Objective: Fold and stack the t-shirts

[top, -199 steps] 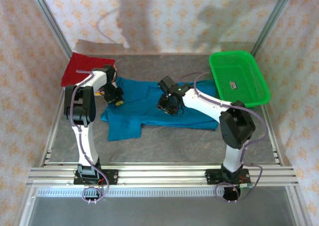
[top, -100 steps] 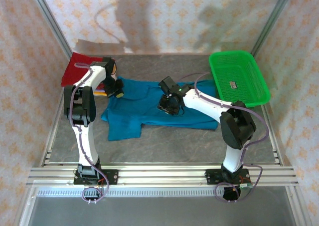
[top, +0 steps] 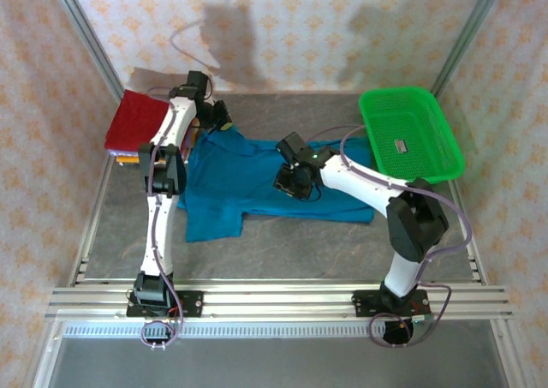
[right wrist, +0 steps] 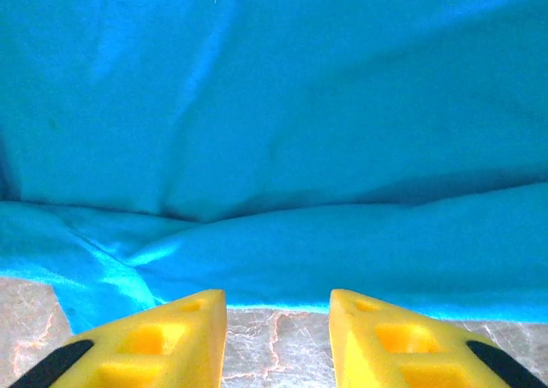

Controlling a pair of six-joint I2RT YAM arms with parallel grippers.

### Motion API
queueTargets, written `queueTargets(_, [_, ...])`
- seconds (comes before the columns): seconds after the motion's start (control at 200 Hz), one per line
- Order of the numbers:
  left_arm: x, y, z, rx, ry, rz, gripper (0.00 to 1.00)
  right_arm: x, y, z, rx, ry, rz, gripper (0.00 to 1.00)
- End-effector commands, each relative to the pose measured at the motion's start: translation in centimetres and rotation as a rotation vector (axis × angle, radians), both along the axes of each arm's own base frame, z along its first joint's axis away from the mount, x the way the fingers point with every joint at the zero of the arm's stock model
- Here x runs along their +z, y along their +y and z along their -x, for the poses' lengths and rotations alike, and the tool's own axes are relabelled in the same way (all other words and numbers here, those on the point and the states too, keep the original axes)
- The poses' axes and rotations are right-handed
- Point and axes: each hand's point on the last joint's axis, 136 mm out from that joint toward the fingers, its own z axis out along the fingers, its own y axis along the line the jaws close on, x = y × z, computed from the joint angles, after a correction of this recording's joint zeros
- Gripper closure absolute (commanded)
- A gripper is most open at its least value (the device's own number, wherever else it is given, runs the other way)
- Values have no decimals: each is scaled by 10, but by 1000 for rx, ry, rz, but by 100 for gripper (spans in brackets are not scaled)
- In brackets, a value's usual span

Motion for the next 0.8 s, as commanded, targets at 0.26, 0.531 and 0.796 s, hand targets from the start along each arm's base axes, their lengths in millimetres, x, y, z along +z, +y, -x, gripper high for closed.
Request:
queueTargets(0.26, [129,21,-58,241,-446,23,98,6,-11,11,-1,-3,-6,63])
queueTargets(0.531, [135,23,-25,163,-389,-27,57,-5,5,19,30,32,-33,63])
queueTargets(0.796, [100,53,139,7,-14,-307,57,-25,66,53,157,112,-47,63])
